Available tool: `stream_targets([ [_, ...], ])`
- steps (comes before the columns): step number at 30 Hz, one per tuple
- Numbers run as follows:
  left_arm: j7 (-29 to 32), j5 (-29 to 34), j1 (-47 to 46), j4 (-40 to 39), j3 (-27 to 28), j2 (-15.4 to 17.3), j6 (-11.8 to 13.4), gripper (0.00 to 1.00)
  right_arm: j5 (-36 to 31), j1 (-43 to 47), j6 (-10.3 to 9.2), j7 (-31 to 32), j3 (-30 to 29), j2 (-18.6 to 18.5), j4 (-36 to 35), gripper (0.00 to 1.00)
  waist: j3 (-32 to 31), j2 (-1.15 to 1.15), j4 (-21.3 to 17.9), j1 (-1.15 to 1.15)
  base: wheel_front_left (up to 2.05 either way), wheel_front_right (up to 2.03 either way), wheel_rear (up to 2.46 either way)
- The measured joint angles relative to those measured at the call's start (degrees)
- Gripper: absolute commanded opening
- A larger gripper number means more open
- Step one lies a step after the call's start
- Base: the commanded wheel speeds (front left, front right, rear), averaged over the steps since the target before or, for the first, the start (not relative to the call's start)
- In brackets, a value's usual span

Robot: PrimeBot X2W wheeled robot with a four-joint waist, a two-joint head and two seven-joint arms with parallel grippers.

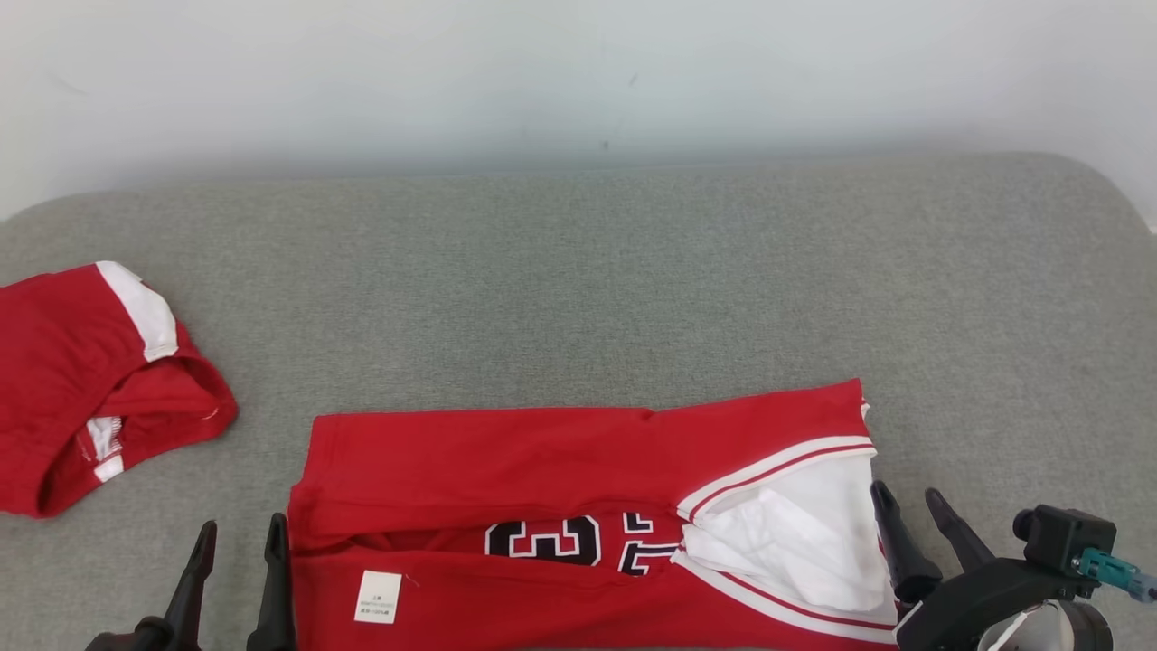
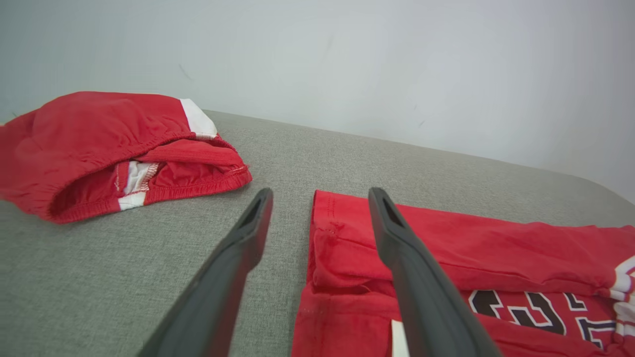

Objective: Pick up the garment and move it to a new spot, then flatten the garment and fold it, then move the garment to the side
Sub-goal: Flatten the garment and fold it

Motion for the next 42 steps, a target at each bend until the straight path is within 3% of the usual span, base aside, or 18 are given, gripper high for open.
stream_targets([
  [26,-0.09,1.46,1.29,-1.16,1.70,-2.25,-0.79,1.00,-7.04,-8.87,-0.01,3.41,-0.75,1.89,16.26,1.00,1.60,0.00,3.90,0.01,0.00,0.00,0.00],
  [27,-0.09,1.46,1.15,-1.07,1.81,-2.31,-0.81,1.00,-7.02,-9.14,-0.01,3.45,-0.66,1.89,16.52,0.93,1.71,0.00,3.96,0.01,0.00,0.00,0.00],
  [28,-0.09,1.46,1.02,-0.94,1.91,-2.35,-0.83,1.00,-6.73,-9.35,-0.01,3.44,-0.49,1.90,16.72,0.42,1.81,0.00,4.02,0.01,0.00,0.00,0.00],
  [29,-0.09,1.46,0.94,-0.78,2.01,-2.38,-0.85,1.00,-6.53,-9.41,-0.01,3.39,-0.02,1.90,16.68,0.00,1.89,0.00,4.08,0.01,0.00,0.00,0.00],
  [37,-0.09,1.62,0.91,-0.49,3.12,-2.72,-1.25,1.00,-4.12,-9.94,0.02,1.96,0.78,1.25,16.78,0.00,2.09,0.00,3.82,0.01,0.00,0.00,0.00],
  [42,-0.09,1.98,0.87,-0.45,3.91,-2.83,-1.54,1.00,-4.12,-12.45,0.03,0.82,-1.27,-1.30,16.77,0.00,2.29,0.00,2.83,0.01,0.00,0.00,0.00],
])
